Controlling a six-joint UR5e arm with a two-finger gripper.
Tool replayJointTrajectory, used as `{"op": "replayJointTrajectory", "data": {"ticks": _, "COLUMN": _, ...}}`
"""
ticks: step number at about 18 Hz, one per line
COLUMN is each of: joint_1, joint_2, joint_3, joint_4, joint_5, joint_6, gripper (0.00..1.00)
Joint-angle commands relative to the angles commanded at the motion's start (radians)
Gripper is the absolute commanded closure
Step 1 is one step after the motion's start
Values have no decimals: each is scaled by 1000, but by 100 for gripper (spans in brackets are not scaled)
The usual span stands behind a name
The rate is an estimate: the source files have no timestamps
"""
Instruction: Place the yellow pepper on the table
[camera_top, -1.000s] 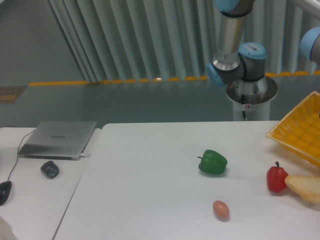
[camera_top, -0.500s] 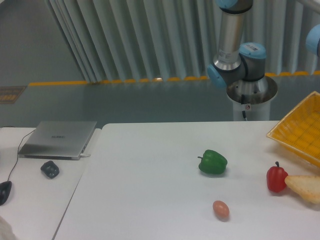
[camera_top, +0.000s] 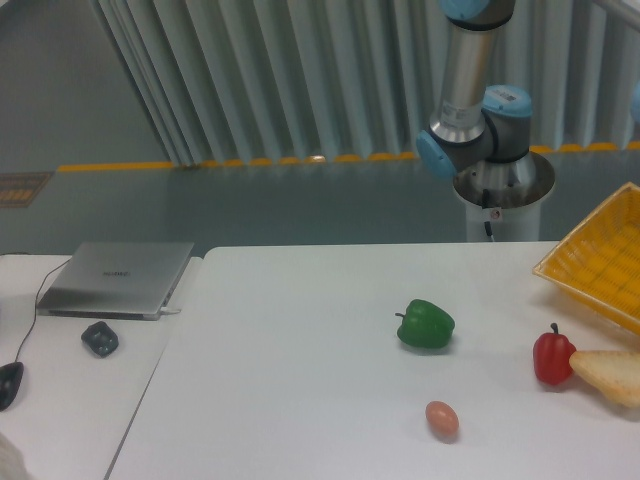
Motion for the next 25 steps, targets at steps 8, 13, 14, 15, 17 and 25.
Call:
{"op": "replayJointTrajectory", "data": {"ticks": 8, "joint_1": 68, "joint_2": -3, "joint_3": -81, "joint_4": 58, "joint_5": -200, "joint_6": -94, "gripper": 0}}
{"op": "replayJointTrajectory", "data": {"ticks": 13, "joint_1": 68, "joint_2": -14, "joint_3": -90, "joint_4": 57, "joint_5": -193, "joint_6": -103, "gripper": 0}}
{"op": "replayJointTrajectory", "data": {"ticks": 14, "joint_1": 69, "joint_2": -15, "joint_3": -94, "joint_4": 57, "joint_5": -193, "joint_6": -103, "gripper": 0}}
{"op": "replayJointTrajectory", "data": {"ticks": 15, "joint_1": 69, "joint_2": -15, "joint_3": -95, "joint_4": 58, "joint_5": -193, "joint_6": -103, "gripper": 0}}
{"op": "replayJointTrajectory", "data": {"ticks": 17, "joint_1": 72, "joint_2": -25, "joint_3": -95, "joint_4": 58, "joint_5": -192, "joint_6": -103, "gripper": 0}}
{"op": "replayJointTrajectory", "data": {"ticks": 25, "joint_1": 72, "joint_2": -54, "joint_3": -97, "joint_4": 72, "joint_5": -158, "joint_6": -147, "gripper": 0}}
